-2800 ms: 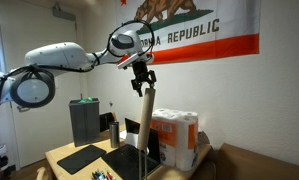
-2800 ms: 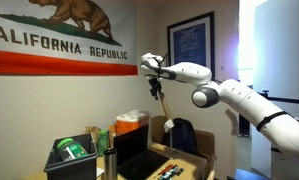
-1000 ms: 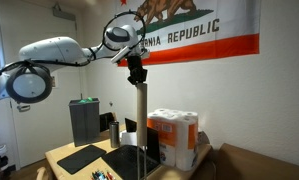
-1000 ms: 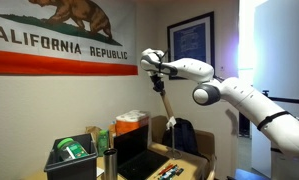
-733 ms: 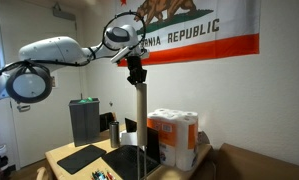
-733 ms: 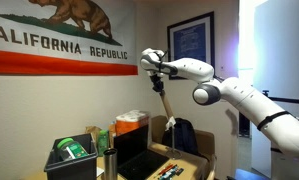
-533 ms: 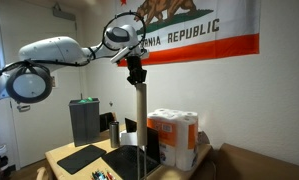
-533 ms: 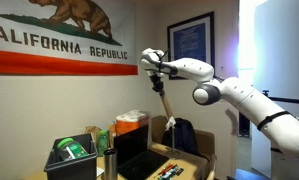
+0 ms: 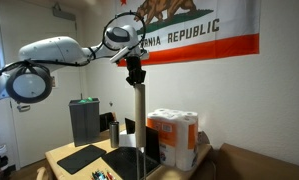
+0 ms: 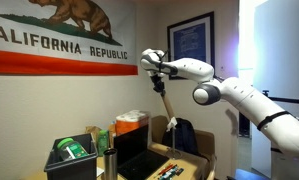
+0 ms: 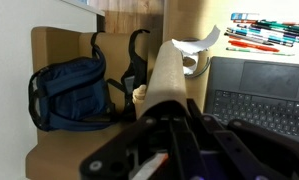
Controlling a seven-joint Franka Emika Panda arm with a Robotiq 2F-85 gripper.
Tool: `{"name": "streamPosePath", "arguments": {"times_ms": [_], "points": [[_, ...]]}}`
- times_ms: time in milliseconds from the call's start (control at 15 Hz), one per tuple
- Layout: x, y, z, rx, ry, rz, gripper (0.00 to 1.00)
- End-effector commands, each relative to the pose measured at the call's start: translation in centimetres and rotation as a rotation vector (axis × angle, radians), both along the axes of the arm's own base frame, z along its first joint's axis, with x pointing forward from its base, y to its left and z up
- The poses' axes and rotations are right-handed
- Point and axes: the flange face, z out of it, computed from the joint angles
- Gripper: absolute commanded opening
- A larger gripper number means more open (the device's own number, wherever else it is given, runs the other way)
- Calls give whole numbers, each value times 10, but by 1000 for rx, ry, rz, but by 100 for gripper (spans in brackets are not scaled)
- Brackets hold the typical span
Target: Pick up the tissue paper roll and place it in the tissue paper holder.
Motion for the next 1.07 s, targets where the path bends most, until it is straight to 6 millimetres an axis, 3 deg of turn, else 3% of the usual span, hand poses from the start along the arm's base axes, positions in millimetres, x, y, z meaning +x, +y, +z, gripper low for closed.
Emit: {"name": "streamPosePath", "arguments": {"times_ms": [0,67,133,267,800,1000], "points": [[-10,-1,5,41,24,-35,1],[-10,-1,4,44,28,-34,1],[-10,-1,4,47,30,-32,30],[-10,-2,4,46,30,-31,37],[-14,-6,10,3,39,-28,98],[-16,-7,16,-6,36,-20,100]]}}
